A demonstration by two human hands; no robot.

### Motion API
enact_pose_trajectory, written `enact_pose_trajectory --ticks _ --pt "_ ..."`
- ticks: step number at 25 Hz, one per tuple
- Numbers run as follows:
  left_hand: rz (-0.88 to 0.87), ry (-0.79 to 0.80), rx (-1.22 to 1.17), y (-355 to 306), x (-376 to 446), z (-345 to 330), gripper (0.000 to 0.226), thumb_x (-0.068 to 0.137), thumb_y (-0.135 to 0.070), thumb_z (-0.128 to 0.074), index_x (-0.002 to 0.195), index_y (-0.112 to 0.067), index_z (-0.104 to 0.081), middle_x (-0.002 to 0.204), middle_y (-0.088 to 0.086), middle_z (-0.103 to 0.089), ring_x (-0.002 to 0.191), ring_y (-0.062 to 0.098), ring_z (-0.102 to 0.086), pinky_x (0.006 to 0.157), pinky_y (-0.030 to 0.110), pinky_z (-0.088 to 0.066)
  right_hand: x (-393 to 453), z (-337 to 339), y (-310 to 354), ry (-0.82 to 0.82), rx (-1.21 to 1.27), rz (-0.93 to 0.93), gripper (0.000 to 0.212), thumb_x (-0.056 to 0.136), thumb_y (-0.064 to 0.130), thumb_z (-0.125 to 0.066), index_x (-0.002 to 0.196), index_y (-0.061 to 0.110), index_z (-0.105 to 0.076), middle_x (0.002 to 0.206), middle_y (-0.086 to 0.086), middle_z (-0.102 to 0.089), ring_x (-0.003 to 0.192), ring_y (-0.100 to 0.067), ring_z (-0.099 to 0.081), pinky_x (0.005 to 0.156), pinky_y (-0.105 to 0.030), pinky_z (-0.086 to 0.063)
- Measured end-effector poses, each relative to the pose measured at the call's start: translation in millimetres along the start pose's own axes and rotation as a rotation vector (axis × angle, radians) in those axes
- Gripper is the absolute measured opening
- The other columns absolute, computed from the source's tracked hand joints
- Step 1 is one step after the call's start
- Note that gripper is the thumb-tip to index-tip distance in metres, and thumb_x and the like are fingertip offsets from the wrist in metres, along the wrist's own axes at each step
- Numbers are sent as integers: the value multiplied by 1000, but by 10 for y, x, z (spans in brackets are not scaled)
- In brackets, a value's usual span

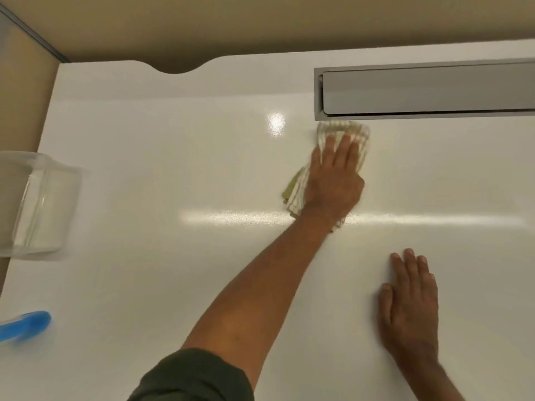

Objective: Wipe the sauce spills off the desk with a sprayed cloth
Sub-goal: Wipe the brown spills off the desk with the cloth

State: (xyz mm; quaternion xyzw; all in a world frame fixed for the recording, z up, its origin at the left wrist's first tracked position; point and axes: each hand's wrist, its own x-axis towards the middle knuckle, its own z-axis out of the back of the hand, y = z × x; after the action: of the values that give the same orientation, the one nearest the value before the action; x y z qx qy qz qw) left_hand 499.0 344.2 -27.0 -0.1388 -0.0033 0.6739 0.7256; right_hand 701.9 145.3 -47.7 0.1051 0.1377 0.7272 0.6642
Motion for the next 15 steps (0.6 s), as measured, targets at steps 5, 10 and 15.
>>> enact_pose_trajectory --ticks 5,10,15 --pt "-297 30 22 233 -1633 -292 73 94 -32 -48 165 -21 -33 175 3 -26 164 32 -15 130 55 -20 7 -7 -16 -32 4 12 58 102 20 -37 156 -1 -44 169 -19 -34 160 -37 -25 126 -60 -27" --pt "238 -46 84 1325 -1567 -15 67 99 -35 -36 164 -15 -37 173 10 -30 159 41 -27 124 61 -29 8 -29 -24 -21 10 -12 58 103 19 -37 160 4 -40 172 -15 -30 163 -34 -19 130 -55 -22" --pt "257 -124 24 458 -113 33 71 103 -40 -28 169 -17 -19 177 10 -16 163 40 -10 130 58 -12 -12 -57 -40 -22 6 -16 60 105 24 -34 163 8 -35 174 -11 -25 164 -29 -14 132 -53 -20"
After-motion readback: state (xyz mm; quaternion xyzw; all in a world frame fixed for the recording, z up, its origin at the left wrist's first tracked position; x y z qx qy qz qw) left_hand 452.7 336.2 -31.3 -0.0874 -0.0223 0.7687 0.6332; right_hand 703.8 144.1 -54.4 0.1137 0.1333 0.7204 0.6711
